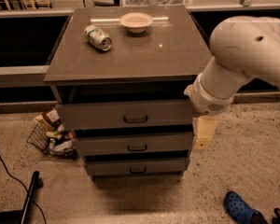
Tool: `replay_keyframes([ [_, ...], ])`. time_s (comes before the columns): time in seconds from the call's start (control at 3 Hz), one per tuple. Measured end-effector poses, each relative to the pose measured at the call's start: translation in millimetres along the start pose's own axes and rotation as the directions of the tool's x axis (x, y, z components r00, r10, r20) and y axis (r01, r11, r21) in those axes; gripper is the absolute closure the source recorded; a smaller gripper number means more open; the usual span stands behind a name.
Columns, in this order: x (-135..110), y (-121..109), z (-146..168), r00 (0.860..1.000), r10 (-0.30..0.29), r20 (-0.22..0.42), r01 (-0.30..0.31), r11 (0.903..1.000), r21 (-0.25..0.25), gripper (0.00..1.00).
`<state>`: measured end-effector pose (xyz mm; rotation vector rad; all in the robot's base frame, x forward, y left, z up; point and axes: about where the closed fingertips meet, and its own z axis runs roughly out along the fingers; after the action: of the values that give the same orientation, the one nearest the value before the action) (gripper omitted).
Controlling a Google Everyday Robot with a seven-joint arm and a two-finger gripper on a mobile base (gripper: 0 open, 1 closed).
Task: Open top drawer
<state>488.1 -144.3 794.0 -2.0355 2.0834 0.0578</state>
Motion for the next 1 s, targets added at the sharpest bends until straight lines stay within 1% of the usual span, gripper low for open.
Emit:
replay_keyframes([
  [0.33, 5.1, -19.3, 37.9, 0.999, -0.033, -0.023, 0.035, 0.9984, 0.044, 0.0],
  [0.67, -0.1, -55.8, 83.3, 0.996, -0.084, -0.022, 0.086, 0.9916, 0.097, 0.0],
  [1.0, -0.1, -55.9, 83.4, 0.996, -0.084, -0.023, 0.086, 0.9915, 0.097, 0.0],
])
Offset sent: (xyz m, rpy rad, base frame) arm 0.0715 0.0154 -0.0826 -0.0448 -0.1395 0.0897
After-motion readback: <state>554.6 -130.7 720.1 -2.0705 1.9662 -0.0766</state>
